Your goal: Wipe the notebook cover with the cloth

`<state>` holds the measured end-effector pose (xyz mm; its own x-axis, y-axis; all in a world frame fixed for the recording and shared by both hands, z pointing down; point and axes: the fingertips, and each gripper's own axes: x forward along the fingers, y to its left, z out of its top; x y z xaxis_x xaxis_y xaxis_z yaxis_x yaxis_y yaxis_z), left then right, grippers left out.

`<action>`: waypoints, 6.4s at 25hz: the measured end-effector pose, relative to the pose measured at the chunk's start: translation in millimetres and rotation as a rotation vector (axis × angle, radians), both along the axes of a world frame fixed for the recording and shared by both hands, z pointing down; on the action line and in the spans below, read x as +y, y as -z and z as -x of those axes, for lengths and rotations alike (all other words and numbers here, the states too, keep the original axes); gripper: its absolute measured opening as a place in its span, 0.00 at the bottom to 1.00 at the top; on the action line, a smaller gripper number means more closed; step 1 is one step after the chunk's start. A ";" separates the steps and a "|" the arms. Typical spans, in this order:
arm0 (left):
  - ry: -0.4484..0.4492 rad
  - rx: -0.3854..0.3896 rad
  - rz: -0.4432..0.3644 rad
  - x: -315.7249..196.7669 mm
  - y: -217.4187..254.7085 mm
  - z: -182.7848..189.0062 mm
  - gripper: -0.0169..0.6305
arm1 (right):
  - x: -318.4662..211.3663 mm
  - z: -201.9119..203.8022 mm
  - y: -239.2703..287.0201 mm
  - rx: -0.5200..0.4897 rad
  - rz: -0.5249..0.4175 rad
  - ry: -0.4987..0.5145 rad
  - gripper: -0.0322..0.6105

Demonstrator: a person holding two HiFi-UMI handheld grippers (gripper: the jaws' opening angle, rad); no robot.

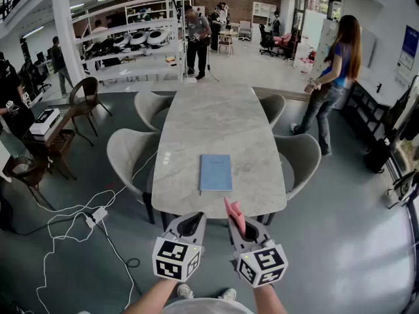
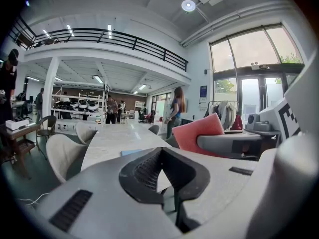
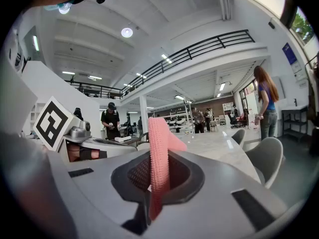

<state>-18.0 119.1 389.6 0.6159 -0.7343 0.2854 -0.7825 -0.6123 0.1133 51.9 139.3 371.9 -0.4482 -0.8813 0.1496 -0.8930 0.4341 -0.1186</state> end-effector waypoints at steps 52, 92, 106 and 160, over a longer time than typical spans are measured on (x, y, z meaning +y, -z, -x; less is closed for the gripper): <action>0.094 0.007 0.034 -132.8 -37.1 -54.6 0.04 | -141.5 -54.4 -38.5 0.032 0.062 0.136 0.07; 0.071 -0.009 0.184 -302.4 -123.6 -21.3 0.04 | -377.7 -41.4 -164.7 0.396 0.298 0.239 0.07; 0.163 -0.006 0.211 -319.2 -147.9 -50.3 0.04 | -424.4 -60.4 -227.6 0.563 0.351 0.423 0.07; -0.049 -0.019 0.284 -296.7 -192.4 -40.5 0.04 | -313.0 -28.1 -276.5 0.510 0.532 0.488 0.07</action>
